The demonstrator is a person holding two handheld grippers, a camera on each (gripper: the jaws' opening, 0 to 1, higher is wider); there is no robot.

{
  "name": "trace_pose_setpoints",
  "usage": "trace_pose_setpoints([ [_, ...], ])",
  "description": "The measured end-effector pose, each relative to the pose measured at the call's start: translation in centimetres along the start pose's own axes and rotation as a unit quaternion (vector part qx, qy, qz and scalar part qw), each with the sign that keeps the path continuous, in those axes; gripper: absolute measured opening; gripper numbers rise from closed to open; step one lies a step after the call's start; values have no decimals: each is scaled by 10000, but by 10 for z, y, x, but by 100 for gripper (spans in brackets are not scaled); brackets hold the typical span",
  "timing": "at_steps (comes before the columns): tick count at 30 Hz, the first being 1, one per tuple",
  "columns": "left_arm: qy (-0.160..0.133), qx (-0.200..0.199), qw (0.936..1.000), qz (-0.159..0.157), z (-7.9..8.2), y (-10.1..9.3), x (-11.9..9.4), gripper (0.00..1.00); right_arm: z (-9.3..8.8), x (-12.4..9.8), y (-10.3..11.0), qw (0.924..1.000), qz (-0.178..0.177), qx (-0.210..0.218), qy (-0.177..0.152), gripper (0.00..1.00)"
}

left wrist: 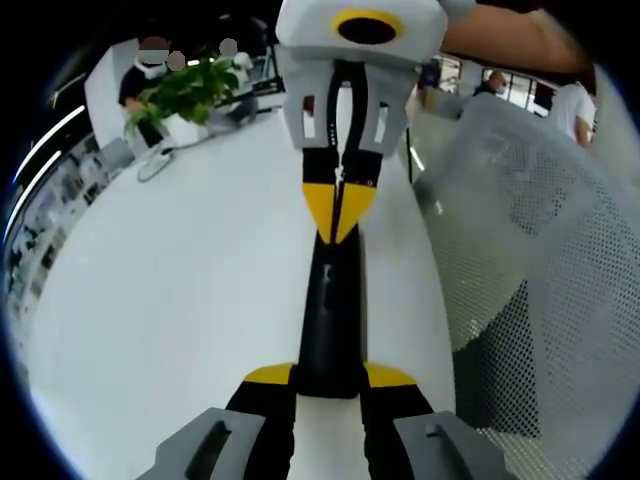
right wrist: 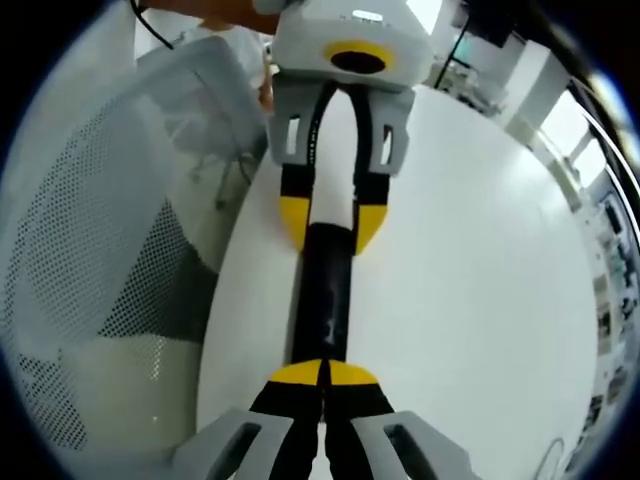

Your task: Press the specified remote control buttons in sequence, fully releasing each button before pressing the next.

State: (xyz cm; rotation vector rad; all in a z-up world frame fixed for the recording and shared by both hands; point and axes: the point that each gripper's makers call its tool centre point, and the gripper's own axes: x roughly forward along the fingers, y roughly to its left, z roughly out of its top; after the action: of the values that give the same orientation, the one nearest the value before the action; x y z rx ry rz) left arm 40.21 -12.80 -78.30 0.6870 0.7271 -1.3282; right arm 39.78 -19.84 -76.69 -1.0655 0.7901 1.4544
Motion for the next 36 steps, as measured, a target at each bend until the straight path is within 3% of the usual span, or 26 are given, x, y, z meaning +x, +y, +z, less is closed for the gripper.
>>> trace_pose_setpoints([
  [36,-50,8,10000,-25,-1,3,1,23,-4,7,0,9989,253,-221,337,0],
])
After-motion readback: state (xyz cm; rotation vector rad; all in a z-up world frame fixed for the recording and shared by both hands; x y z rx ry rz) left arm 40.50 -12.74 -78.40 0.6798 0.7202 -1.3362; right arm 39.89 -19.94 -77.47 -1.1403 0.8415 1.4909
